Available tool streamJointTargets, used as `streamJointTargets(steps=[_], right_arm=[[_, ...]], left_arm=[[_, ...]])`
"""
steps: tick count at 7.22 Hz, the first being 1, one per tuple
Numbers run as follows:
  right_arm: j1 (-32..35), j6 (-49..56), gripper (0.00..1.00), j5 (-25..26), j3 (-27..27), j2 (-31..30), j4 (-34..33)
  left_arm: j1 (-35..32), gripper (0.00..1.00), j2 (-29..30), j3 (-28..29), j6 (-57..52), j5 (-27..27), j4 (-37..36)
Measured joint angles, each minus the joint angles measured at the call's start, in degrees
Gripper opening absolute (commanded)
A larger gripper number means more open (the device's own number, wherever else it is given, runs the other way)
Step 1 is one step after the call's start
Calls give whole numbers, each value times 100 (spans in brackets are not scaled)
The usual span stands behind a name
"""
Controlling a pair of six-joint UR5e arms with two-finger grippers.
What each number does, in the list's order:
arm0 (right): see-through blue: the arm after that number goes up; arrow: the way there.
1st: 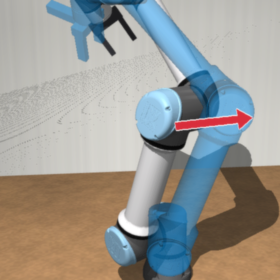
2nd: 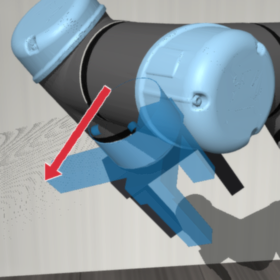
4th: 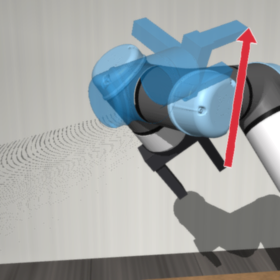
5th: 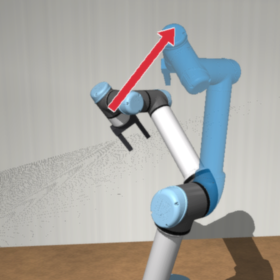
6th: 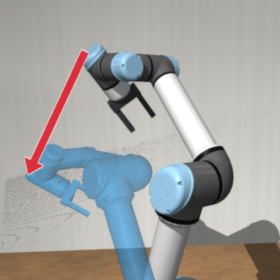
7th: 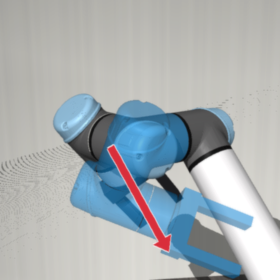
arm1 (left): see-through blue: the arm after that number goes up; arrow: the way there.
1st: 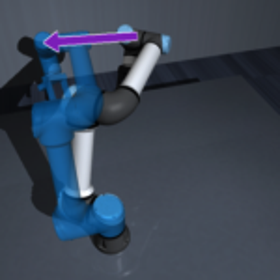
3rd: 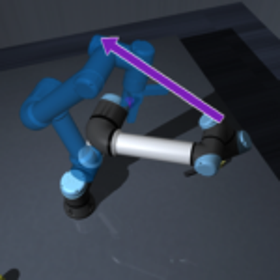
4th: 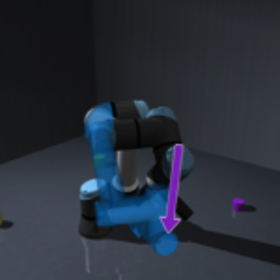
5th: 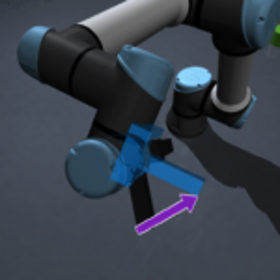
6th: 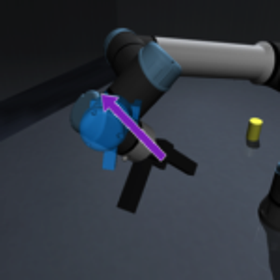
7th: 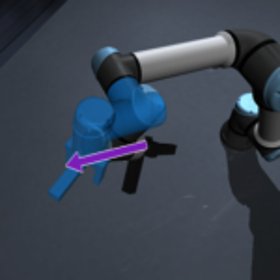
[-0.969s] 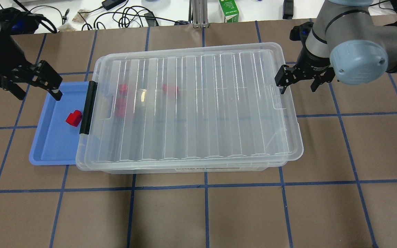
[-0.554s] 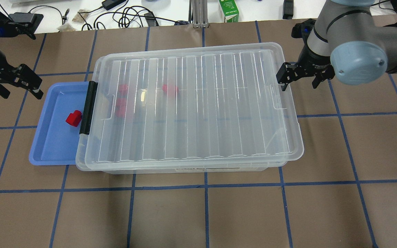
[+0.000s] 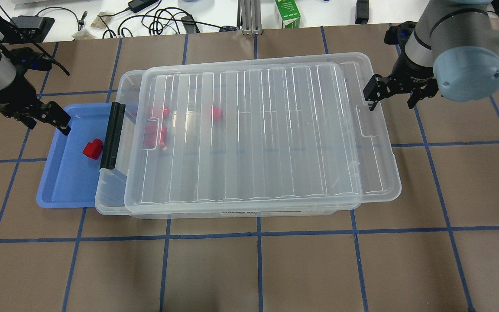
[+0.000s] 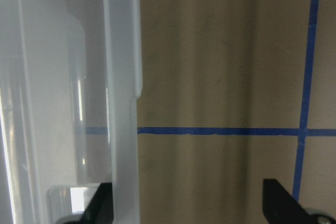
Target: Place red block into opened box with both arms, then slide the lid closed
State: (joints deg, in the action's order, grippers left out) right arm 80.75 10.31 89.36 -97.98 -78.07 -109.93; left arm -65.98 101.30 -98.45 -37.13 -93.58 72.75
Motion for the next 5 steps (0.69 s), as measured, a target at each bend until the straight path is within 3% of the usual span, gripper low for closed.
streamJointTargets(steps=[5], right_arm=[[-571,832,100,218,-30,-17,42]], left_arm=[[158,100,1112,-29,-235,126,-909]])
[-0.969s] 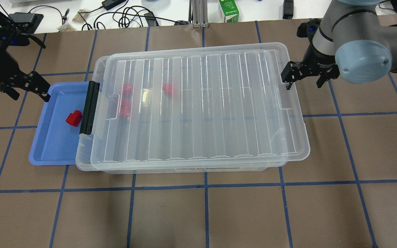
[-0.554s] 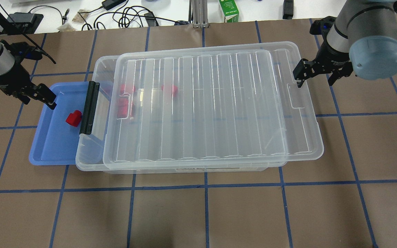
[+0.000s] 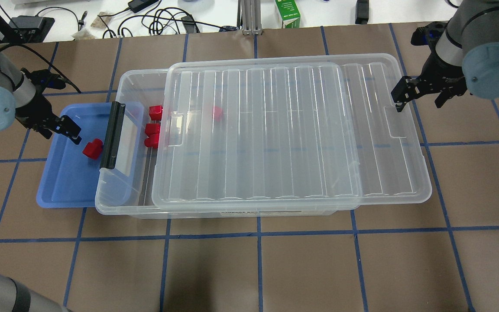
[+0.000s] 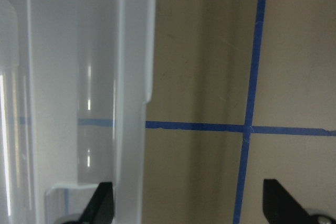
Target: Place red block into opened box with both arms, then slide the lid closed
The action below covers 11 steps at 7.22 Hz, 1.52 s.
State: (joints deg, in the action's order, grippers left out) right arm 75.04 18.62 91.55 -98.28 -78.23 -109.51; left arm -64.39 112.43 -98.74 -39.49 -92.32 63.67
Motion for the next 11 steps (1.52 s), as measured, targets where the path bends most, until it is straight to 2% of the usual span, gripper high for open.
streamJointTargets(steps=[4,6,8,11], right_arm=[[-342,392,100,6,4,-49,73],[-406,480,100,86,-3,-51,79],[-474,543,100,184,-4,-52,79],[-539,554,100,218,23,-52,79]], left_arm=[[-210,100,512,-47,27,87,-432],[-217,71,606,-65,-26,66,-458],[-221,0,612,-73,-86,44,-408],[-223,0,591,-66,-101,54,-370]])
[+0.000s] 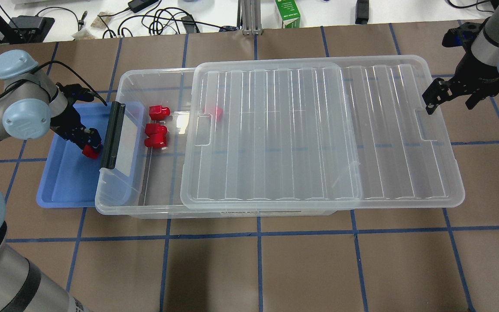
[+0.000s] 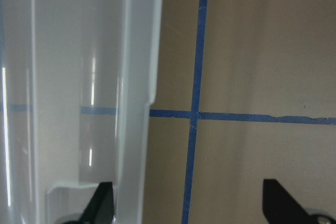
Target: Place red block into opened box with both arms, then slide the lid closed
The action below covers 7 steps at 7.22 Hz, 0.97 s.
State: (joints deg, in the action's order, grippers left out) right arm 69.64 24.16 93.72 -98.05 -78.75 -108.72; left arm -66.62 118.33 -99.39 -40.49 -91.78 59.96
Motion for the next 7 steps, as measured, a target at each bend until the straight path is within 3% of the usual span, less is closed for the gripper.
streamJointTargets(steps=[3,7], right_arm=[[-31,18,100,82,5,3,-4],[-206,158,100,153,4,-3,0]], left_arm=[[-55,0,-280,199,30,-16,296],[-89,0,-1230,1370,563,-50,2395]])
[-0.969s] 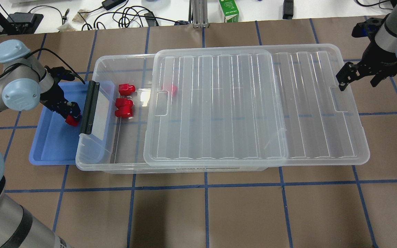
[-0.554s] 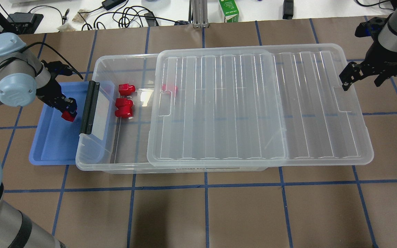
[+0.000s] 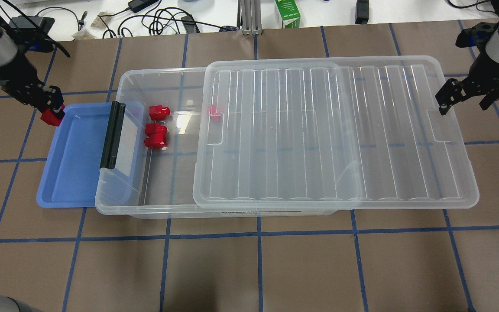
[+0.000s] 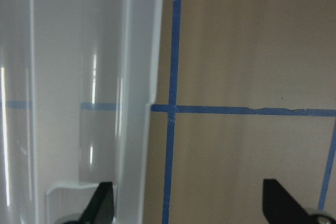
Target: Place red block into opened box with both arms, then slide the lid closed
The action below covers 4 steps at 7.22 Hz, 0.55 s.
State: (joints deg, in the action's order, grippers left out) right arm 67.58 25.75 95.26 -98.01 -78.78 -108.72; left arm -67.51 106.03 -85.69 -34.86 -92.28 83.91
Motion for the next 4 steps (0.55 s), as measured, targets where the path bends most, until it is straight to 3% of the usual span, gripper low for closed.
streamJointTargets(steps=[4], right_arm=[[-65,127,100,42,-20,-14,0]], left_arm=[[-992,0,-495,107,1569,63,373]])
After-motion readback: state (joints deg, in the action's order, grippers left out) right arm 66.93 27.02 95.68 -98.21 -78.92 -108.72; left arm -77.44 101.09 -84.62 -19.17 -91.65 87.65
